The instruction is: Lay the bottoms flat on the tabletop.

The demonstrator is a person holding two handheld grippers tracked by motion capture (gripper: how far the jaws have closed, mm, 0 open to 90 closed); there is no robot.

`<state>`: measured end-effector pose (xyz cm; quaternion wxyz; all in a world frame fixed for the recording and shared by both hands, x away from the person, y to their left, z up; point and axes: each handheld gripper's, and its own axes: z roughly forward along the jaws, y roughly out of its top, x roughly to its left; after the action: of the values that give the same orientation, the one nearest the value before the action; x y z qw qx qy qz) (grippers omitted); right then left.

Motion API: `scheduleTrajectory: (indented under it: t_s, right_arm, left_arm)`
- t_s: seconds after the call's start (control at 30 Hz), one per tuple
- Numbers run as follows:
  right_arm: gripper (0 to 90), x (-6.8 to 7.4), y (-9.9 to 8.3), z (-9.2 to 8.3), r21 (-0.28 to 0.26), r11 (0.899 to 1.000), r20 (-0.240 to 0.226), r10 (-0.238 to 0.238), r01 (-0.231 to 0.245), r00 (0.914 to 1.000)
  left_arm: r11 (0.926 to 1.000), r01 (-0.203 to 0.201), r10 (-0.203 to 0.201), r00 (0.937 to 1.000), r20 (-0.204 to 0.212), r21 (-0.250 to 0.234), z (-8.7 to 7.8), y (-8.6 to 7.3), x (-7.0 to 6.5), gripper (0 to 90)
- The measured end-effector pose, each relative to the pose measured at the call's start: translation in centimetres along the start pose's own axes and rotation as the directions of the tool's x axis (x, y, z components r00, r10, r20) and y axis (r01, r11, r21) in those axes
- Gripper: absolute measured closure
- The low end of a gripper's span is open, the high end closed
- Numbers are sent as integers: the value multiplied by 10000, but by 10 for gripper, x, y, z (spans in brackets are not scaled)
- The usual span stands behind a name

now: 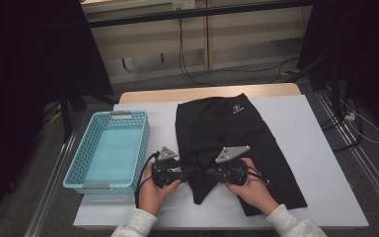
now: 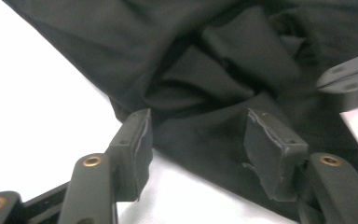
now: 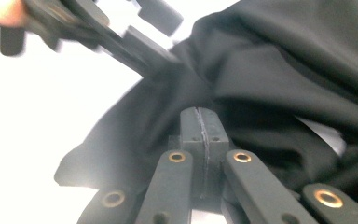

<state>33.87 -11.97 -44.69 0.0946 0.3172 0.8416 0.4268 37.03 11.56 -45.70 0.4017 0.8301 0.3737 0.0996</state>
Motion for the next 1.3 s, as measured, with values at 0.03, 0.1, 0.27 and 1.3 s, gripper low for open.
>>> scheduleTrajectory:
  t_s: [0.03,0.1,0.27,1.3]
  right_arm:
    - [900,1,1,-1,-15,10000,-9,-73,73,10000]
    - [900,1,2,-3,-9,9993,264,-374,374,9990]
    - [706,-11,-1,-9,-342,9994,1038,-54,90,9946]
    - [724,-31,-11,4,206,9990,1318,378,-409,9906]
  left_arm:
    - [10000,38,-38,10000,1,55,2,-1,-1,429]
    - [9997,-154,153,9999,53,181,5,-1,-1,470]
    - [9985,-146,121,9988,476,519,7,1,-7,731]
    - [9944,523,-596,9951,-792,-917,-32,21,31,891]
